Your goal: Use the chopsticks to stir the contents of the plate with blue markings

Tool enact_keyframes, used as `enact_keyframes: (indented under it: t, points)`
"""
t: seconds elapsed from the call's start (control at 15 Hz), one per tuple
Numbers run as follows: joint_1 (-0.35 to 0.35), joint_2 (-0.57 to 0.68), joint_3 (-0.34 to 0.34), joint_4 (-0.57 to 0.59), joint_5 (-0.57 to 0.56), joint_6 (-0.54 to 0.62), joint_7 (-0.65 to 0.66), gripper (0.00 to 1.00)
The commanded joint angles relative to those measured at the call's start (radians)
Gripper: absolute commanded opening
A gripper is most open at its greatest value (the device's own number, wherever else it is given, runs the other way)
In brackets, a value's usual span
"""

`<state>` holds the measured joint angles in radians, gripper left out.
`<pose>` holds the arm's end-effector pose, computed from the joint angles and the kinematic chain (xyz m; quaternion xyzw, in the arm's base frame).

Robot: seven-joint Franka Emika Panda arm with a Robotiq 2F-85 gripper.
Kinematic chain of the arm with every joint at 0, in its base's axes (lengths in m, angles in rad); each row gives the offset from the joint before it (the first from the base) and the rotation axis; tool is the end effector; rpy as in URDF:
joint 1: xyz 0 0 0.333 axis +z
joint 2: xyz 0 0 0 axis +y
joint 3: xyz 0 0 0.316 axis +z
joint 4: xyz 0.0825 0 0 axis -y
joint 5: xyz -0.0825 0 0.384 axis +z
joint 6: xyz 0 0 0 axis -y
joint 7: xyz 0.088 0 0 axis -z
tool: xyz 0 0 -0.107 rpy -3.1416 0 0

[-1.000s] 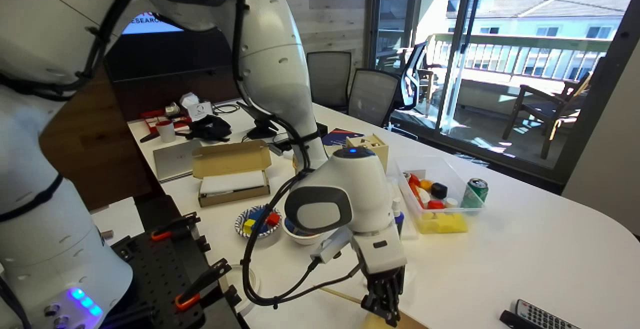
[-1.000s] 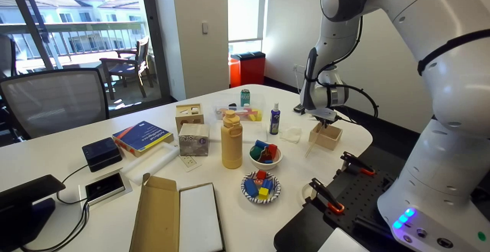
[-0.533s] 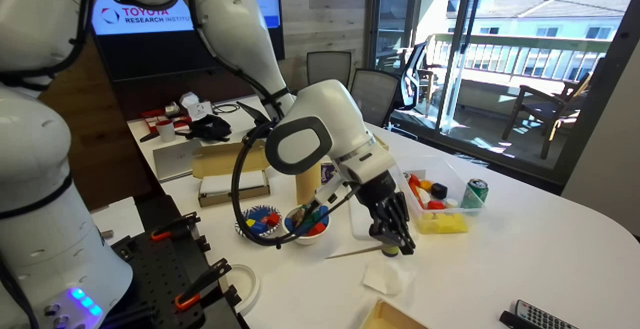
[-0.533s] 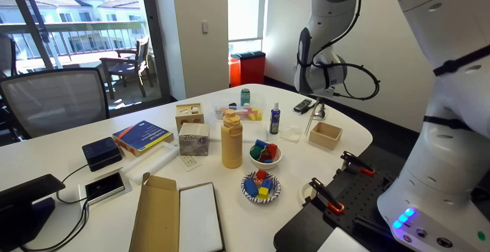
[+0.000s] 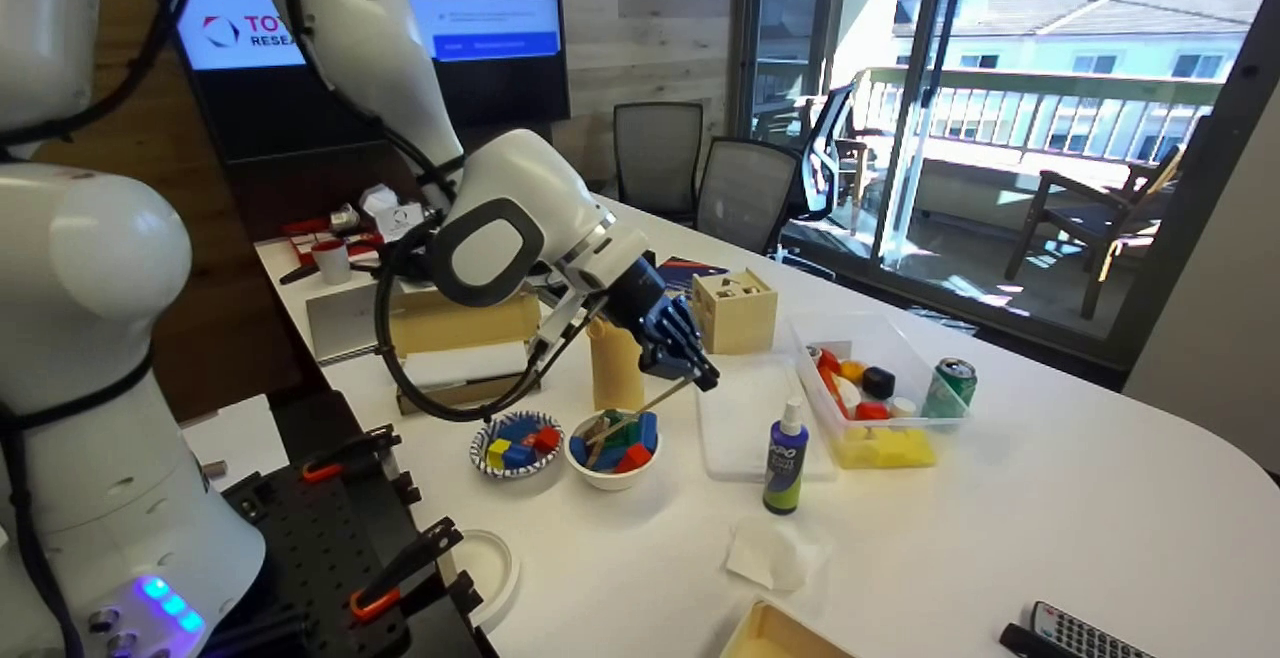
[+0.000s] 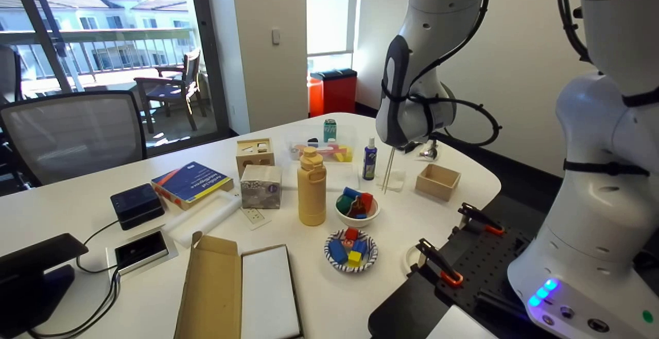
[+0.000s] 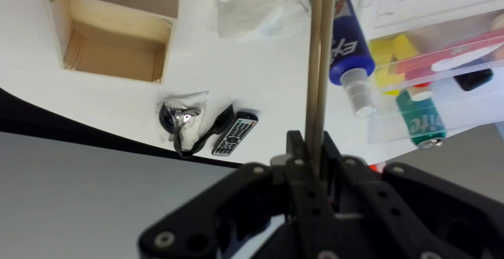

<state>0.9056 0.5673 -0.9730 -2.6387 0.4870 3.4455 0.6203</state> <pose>0.4412 -0.1114 0.2181 0.8193 -0.4484 0.3304 0.1363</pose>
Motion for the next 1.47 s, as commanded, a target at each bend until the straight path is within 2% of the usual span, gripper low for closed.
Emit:
enact_keyframes:
  t: [0.0, 0.4, 0.73, 0.87, 1.2, 1.4]
  points:
    - [0.109, -0.093, -0.02, -0.035, -0.003, 0.014, 0.001, 0.03]
    - [0.179, -0.091, 0.079, -0.026, -0.029, 0.013, 0.04, 0.03]
    - [0.169, -0.041, 0.208, -0.01, -0.064, 0.012, 0.081, 0.03]
    - [0.172, -0.019, 0.231, -0.008, -0.074, 0.012, 0.091, 0.03]
    - [0.181, 0.066, 0.23, 0.002, -0.083, 0.012, 0.082, 0.03]
    - [0.177, 0.123, 0.252, 0.022, -0.095, 0.012, 0.098, 0.03]
